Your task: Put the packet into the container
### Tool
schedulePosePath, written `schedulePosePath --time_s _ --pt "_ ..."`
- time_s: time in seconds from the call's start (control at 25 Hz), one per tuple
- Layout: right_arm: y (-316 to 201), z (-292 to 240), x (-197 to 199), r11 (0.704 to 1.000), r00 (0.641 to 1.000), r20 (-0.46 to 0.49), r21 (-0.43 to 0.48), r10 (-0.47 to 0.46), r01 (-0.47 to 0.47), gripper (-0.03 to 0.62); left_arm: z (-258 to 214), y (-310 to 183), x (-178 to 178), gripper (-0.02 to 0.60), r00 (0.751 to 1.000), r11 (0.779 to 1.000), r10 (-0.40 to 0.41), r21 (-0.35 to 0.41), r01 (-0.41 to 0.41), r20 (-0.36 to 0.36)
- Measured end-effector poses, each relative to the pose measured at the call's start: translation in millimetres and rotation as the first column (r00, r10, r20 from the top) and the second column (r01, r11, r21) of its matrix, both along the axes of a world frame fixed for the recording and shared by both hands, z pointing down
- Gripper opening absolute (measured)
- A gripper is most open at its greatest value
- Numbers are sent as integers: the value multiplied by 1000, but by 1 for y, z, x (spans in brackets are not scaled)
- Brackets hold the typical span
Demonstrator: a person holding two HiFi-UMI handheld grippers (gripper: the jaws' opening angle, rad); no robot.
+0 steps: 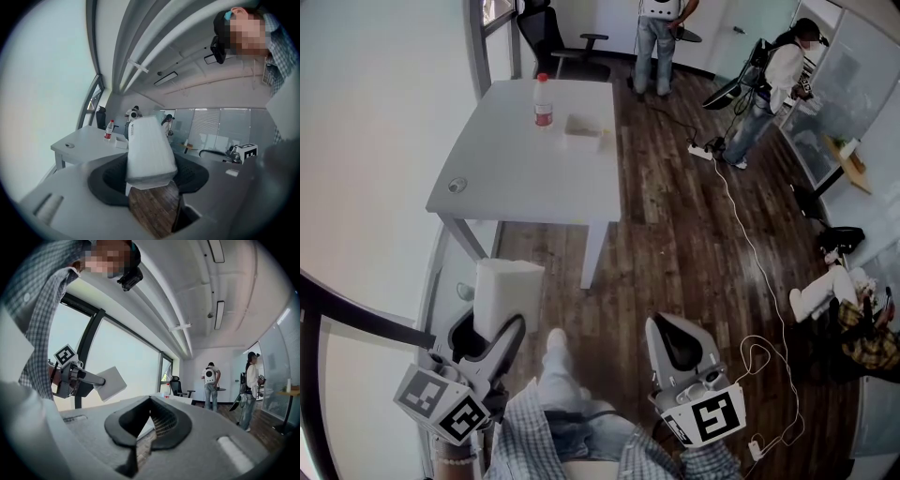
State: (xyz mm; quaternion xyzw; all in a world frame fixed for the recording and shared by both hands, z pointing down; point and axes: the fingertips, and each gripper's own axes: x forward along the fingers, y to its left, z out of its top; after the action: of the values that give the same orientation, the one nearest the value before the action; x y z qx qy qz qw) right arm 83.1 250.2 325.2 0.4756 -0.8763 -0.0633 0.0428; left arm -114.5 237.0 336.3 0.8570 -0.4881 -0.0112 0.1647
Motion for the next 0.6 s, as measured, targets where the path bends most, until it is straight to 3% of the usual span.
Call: schedulePosePath --time_s 0.6 --pt "-59 10 -4 999 1000 -21 -26 18 -18 -2 8 -62 -2 264 999 999 32 -30 -32 -2"
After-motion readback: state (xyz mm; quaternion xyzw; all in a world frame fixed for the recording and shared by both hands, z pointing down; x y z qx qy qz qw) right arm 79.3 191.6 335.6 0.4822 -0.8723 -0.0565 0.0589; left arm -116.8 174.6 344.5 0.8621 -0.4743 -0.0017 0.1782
